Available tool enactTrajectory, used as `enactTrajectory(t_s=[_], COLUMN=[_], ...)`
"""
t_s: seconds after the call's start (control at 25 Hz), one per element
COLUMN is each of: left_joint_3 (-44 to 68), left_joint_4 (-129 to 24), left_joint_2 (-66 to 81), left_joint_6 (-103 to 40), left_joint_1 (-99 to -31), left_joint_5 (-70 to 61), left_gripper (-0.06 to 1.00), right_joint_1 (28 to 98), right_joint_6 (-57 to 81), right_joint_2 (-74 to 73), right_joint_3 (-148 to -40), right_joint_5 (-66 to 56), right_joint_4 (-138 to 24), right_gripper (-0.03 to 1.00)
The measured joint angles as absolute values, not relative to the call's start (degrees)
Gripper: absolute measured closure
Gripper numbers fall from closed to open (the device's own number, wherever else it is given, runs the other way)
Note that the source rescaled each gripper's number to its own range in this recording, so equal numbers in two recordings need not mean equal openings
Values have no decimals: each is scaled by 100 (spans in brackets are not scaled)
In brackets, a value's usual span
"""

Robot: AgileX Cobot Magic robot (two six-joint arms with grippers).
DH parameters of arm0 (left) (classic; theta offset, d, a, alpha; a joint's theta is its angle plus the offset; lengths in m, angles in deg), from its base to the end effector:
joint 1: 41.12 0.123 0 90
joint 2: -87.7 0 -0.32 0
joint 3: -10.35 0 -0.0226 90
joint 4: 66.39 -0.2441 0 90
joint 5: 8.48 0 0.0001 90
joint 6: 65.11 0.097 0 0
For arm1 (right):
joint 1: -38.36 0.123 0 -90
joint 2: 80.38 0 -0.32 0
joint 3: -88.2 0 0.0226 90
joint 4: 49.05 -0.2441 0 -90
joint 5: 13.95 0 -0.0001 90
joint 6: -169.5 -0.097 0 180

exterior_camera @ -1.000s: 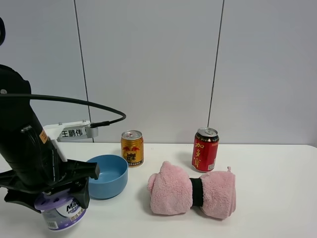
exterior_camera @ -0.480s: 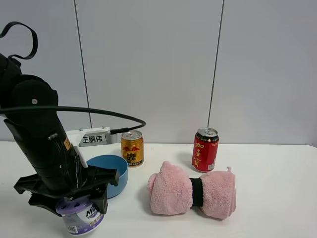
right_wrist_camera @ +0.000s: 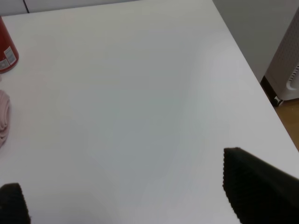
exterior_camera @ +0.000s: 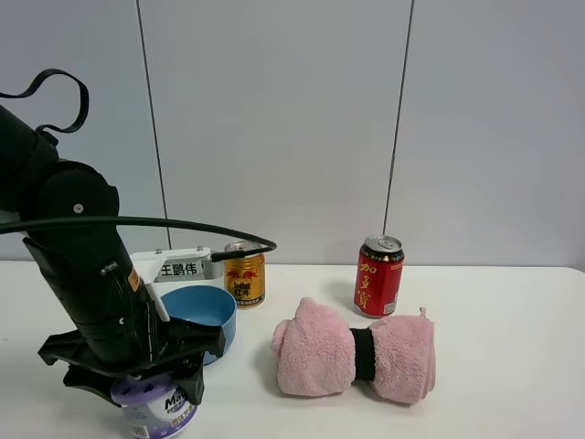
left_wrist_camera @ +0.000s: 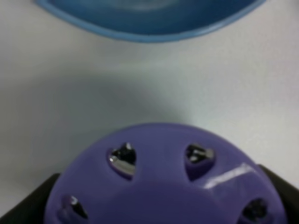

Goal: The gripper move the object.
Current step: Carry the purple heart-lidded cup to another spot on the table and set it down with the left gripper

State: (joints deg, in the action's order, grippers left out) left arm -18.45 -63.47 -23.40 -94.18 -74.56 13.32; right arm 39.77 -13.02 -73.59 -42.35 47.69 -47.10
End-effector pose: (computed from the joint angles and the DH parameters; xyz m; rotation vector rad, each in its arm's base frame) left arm 0.2661 -0.1779 0.1573 0.0459 2.8694 -0.2723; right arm -0.0416 -0.0039 0.2699 0.0218 2.0568 0.0017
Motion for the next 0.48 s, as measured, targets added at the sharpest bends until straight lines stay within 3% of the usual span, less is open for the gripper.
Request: enactTrajectory(t_s=[0.16,0.48], left_joint_3=[-1845,-1845], left_joint_4=[-6348,-6348], left_joint_2=[-2340,-2202], left_joint_6=[-9079,-8930], left_joint_1=[-7522,-7576], left_joint_5=[1306,1602], left_gripper=[74,70], right_joint_1=[3977,3977], right_joint_6=[-1302,-1302], right_joint_2=[-7359,-7359], right_joint_3=[-4235,-4235], right_joint_5=[4769,4769], right_joint_4=[-4710,-4710], right_gripper=[-3,-3])
